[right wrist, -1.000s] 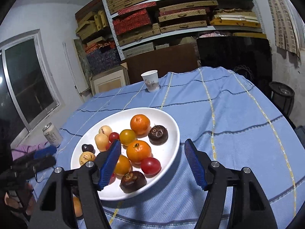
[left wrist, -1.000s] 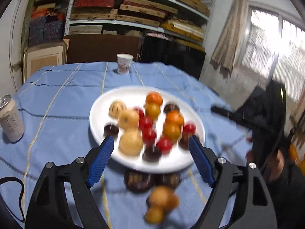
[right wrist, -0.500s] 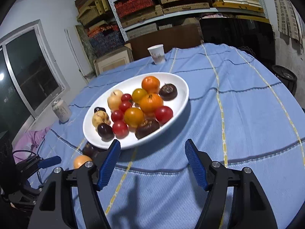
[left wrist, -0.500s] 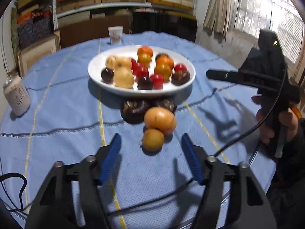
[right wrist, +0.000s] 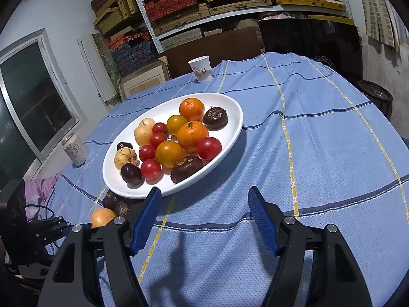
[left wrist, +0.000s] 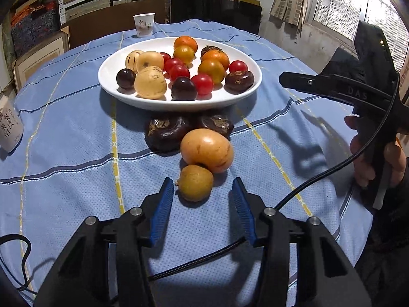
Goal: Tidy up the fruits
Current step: 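Grasp a brown round fruit with the left tool while the right tool grasps an orange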
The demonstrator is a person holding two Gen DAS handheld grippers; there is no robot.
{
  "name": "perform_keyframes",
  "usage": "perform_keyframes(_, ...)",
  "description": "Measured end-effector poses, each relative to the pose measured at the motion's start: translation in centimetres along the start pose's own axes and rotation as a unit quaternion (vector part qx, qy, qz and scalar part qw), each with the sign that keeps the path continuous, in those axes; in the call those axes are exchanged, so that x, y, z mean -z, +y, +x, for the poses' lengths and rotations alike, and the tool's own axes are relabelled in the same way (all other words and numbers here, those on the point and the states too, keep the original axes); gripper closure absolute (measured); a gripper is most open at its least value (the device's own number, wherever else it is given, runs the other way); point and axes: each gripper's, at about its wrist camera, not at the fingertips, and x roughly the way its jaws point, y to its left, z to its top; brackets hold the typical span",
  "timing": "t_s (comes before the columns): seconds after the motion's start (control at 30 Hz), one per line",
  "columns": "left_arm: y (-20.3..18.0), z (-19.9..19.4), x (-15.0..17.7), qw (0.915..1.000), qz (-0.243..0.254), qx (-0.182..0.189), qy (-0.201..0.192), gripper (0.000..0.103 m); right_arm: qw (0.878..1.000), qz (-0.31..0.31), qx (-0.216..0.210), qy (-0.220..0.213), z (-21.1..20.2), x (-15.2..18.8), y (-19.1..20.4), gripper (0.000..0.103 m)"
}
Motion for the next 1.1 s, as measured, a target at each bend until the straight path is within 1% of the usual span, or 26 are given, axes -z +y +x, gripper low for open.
perform_keyframes(0.07,0.2,0.0,-0.2,1.0,-0.007,-0.005,-0.002,0.074,1.0,0.0,0.001,0.001,0.1,0.0,0.0,0.032)
perform_keyframes(0.17,0.4,-0.1,-0.2,0.9999,-0.014,-0.007,-0.005,0.074,1.0,-0.001,0.0,0.001,0.0,0.0,0.0,0.032)
perform_keyframes(0.27,0.6,-0.8,-0.1,0.9995,-0.021,-0.005,-0.023,0.074,1.0,0.004,-0.002,0.001,0.0,0.0,-0.2,0.032)
perform_keyframes(0.33,0.9,-1.7,0.1,0.9985,-0.029,0.0,-0.047,0.074,1.0,0.008,-0.005,0.0,0.0,-0.1,-0.4,0.032)
perform_keyframes(0.43,1.4,-3.3,0.5,0.9952,-0.044,-0.008,-0.087,0.074,1.0,0.008,-0.007,0.001,0.0,-0.1,-0.4,0.032)
perform_keyframes(0.5,2.2,-4.4,0.9,0.9911,-0.066,-0.017,-0.114,0.074,1.0,0.004,-0.009,0.0,-0.1,0.0,-0.3,0.032)
perform_keyframes(0.57,3.4,-5.1,1.1,0.9867,-0.096,-0.021,-0.13,0.074,1.0,-0.004,-0.015,-0.002,-0.2,0.0,0.1,0.032)
perform_keyframes(0.67,5.6,-5.4,1.1,0.98,-0.146,-0.015,-0.134,0.074,0.999,-0.033,-0.038,0.006,-0.3,0.4,2.0,0.032)
perform_keyframes(0.7,6.1,-5.3,1.1,0.9789,-0.156,-0.011,-0.132,0.074,0.997,-0.055,-0.058,0.016,-0.3,1.0,3.7,0.032)
perform_keyframes(0.73,6.4,-5.2,1.1,0.9785,-0.161,-0.01,-0.128,0.074,0.995,-0.073,-0.066,0.021,-0.3,1.3,4.8,0.032)
perform_keyframes(0.77,6.4,-5.1,1.0,0.9788,-0.161,-0.01,-0.126,0.074,0.991,-0.112,-0.067,0.027,-0.2,2.0,6.9,0.032)
perform_keyframes(0.8,6.3,-5.2,1.0,0.9793,-0.158,-0.011,-0.127,0.074,0.985,-0.161,-0.056,0.032,0.0,2.7,9.2,0.034)
perform_keyframes(0.83,6.2,-5.2,1.1,0.9797,-0.154,-0.012,-0.128,0.074,0.98,-0.185,-0.055,0.037,0.1,3.1,10.4,0.04)
perform_keyframes(0.87,6.1,-5.2,1.0,0.9803,-0.149,-0.014,-0.128,0.074,0.975,-0.209,-0.061,0.044,0.2,3.5,11.7,0.042)
perform_keyframes(0.93,6.2,-5.4,1.0,0.9798,-0.149,-0.013,-0.132,0.074,0.97,-0.223,-0.08,0.057,0.5,3.9,13.1,0.044)
perform_keyframes(1.03,6.3,-5.3,1.2,0.9793,-0.154,-0.01,-0.131,0.074,0.969,-0.212,-0.098,0.081,1.3,4.0,13.6,0.044)
perform_keyframes(1.1,6.2,-5.2,1.2,0.9794,-0.153,-0.008,-0.132,0.074,0.969,-0.205,-0.097,0.096,2.0,4.1,13.7,0.044)
